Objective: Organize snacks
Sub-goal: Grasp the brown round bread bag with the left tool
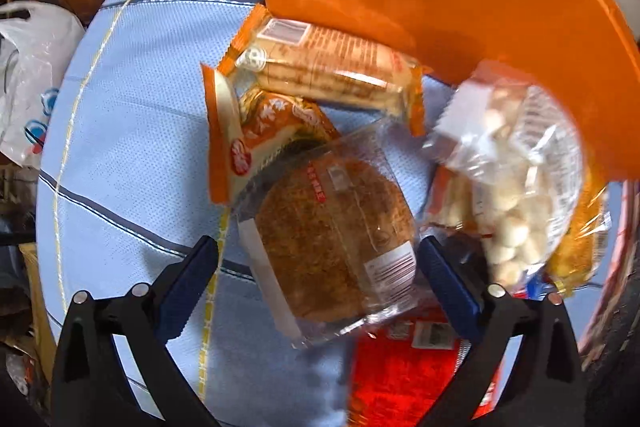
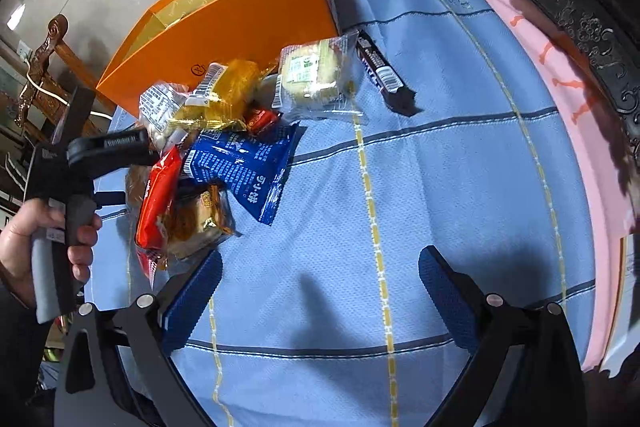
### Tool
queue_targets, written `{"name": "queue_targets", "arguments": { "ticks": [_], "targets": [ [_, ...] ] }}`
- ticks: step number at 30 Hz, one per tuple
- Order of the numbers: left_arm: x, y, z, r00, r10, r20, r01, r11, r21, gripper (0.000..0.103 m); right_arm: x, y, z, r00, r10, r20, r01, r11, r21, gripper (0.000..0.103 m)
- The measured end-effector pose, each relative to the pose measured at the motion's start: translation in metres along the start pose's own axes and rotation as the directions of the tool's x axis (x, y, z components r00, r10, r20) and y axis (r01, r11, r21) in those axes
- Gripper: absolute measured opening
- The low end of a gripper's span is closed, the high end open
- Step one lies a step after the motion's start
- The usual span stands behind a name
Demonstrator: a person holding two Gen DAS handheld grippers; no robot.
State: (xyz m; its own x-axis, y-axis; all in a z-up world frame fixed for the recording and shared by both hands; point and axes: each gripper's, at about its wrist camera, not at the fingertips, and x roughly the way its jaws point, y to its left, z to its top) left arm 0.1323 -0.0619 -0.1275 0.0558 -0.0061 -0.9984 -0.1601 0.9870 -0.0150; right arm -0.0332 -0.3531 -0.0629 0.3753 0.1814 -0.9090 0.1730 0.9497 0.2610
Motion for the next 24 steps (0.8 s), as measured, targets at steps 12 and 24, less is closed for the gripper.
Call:
{"name": "queue_targets", "arguments": {
  "ticks": [12, 24],
  "targets": [
    [-0.018, 0.058, -0.040, 0.999, -0.004, 0.054, -0.001, 0.996, 0.092, 0.074, 0.021, 0.033, 0.019, 1.000, -0.005, -0.015, 0.003, 0.991, -0.137, 0.099],
    [-0.024, 0.085, -0.054, 0.997, -0.007, 0.073, 0.000, 0.996, 0.089, 0.074, 0.039, 0.134, 0.018, 0.988, 0.126, -0.086, -0.151, 0.886, -0.439, 0.099]
  ]
}}
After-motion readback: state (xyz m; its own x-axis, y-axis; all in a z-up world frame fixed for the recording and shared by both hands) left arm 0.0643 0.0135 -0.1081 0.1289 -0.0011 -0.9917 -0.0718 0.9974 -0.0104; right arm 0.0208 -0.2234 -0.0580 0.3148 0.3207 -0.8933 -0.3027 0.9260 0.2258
